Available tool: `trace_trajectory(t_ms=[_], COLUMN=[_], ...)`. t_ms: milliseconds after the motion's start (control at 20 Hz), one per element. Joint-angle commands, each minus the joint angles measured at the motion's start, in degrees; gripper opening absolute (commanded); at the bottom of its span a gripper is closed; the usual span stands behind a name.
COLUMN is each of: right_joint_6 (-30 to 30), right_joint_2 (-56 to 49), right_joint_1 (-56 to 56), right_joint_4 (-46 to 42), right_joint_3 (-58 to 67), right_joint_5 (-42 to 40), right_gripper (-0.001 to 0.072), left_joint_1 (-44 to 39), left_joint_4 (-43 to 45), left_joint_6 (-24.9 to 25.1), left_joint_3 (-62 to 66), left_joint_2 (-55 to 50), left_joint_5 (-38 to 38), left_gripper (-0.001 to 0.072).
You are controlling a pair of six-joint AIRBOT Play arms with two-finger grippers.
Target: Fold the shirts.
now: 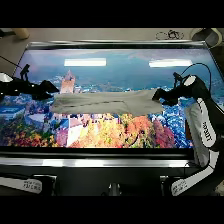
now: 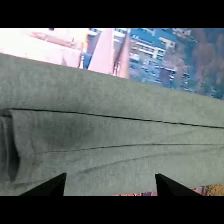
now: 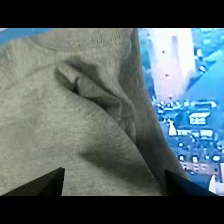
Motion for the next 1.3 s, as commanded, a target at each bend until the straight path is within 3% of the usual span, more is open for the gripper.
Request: trace_trajectory(t_ms=[0, 50, 100, 150, 200, 250, 300, 500, 800, 950, 1050, 1250], right_joint_6=[0.22, 1.97, 2.34, 2.45, 2.32, 2.19, 2.12, 2.78, 7.43, 9.11, 9.79, 9.92], right_joint_2=[-2.58, -2.73, -2.64, -2.19, -1.16, 0.83, 3.69, 18.08, 35.71, 39.23, 38.27, 30.97], right_joint_1=[2.14, 2.97, 3.63, 3.76, 3.56, 3.32, 3.37, 4.22, 4.83, 4.83, 4.85, 8.44], right_joint_4=[3.61, 3.72, 4.35, 5.70, 6.71, 7.13, 7.06, 8.83, 8.87, 8.57, 8.46, 11.65], right_joint_3=[0.11, 0.13, 0.13, 0.13, 0.15, 0.33, 0.66, 1.40, 1.40, 1.40, 1.38, 1.40], right_joint_5=[2.56, 2.49, 2.64, 3.21, 3.91, 4.13, 4.13, 7.45, 16.26, 16.92, 16.00, 9.09], right_gripper=[0.0701, 0.0599, 0.0283, 0.0022, 0.0026, 0.0025, 0.0025, 0.0025, 0.0026, 0.0026, 0.0026, 0.0026], left_joint_1=[-4.11, -5.77, -7.41, -9.38, -11.61, -13.97, -16.70, -29.44, -45.16, -50.21, -48.94, -37.97], left_joint_4=[-0.17, -0.20, -0.20, -0.20, -0.20, -0.20, -0.20, -6.64, -34.95, -48.61, -49.40, -30.58], left_joint_6=[0.96, 0.96, 0.94, 0.94, 0.94, 0.94, 0.83, -1.38, -0.11, 7.69, 11.52, 10.34], left_joint_3=[0.26, 0.26, 0.24, 0.22, 0.22, 0.22, 0.17, -0.33, -0.28, -0.04, 0.11, 0.09], left_joint_2=[3.85, 4.20, 4.15, 3.85, 3.23, 2.38, 1.31, -6.14, -18.25, -22.01, -21.66, -10.34], left_joint_5=[-1.66, -1.66, -1.64, -1.60, -1.38, -0.87, 0.42, 9.94, 23.08, 26.67, 26.49, 25.22], left_gripper=[0.0655, 0.0654, 0.0625, 0.0543, 0.0345, 0.0100, 0.0028, 0.0028, 0.0027, 0.0027, 0.0025, 0.0024])
